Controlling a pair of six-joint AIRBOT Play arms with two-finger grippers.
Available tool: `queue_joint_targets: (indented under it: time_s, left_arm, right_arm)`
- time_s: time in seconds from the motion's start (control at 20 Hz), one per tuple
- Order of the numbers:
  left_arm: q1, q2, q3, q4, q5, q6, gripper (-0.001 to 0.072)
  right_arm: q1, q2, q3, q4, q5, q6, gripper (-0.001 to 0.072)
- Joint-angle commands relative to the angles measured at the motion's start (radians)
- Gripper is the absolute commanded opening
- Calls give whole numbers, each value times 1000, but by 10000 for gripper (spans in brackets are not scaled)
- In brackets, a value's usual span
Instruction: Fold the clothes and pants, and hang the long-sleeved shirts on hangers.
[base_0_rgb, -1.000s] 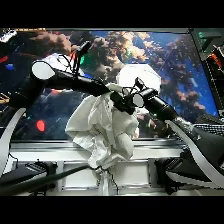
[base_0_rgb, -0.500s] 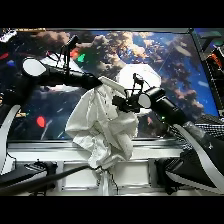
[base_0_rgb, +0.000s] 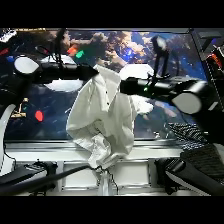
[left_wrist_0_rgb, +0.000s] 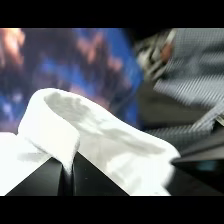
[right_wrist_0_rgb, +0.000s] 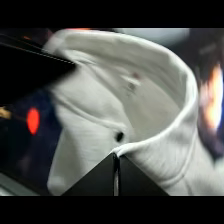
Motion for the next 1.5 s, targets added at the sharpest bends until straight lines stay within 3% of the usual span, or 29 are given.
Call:
queue_joint_targets:
  time_s: [0.0, 0.15, 0.25, 0.4, 0.5, 0.55, 0.7, 0.75, 0.9, 1.1, 1.15, 1.2, 1.25, 1.45]
  left_arm:
    - [26, 73, 10, -154, 165, 35, 11]
    - [33, 207, 11, -199, 363, 78, 11]
    - [33, 299, 11, -204, 473, 105, 12]
    - [33, 370, 11, -168, 505, 191, 12]
    - [36, 362, 10, -42, 472, 178, 12]
    - [44, 351, 9, 27, 431, 130, 12]
    - [95, 305, 6, 318, 192, -131, 12]
    - [106, 294, -13, 401, 132, -177, 12]
    - [148, 291, -135, 523, 101, -201, 12]
    - [246, 286, -337, 530, 105, -226, 21]
    - [267, 280, -370, 529, 105, -226, 97]
    - [281, 277, -389, 529, 106, -238, 222]
    - [292, 275, -397, 529, 113, -263, 287]
    - [324, 280, -397, 523, 141, -270, 299]
  right_arm:
    - [-14, 0, 156, 4, -93, -238, 28]
    - [-80, -50, 311, 53, -190, -401, 28]
    - [-113, -88, 423, 176, -216, -564, 28]
    - [-122, -157, 587, 329, -191, -697, 28]
    - [-122, -208, 646, 366, -105, -697, 28]
    - [-122, -231, 647, 367, -54, -691, 29]
    - [-122, -323, 647, 367, 130, -664, 29]
    - [-119, -357, 647, 368, 168, -654, 29]
    - [-83, -469, 647, 367, 193, -655, 29]
    - [-27, -612, 647, 367, 175, -655, 29]
    - [-17, -636, 647, 368, 163, -655, 29]
    - [-6, -661, 647, 368, 146, -656, 29]
    - [3, -681, 647, 370, 131, -657, 29]
    - [11, -737, 647, 414, 82, -661, 29]
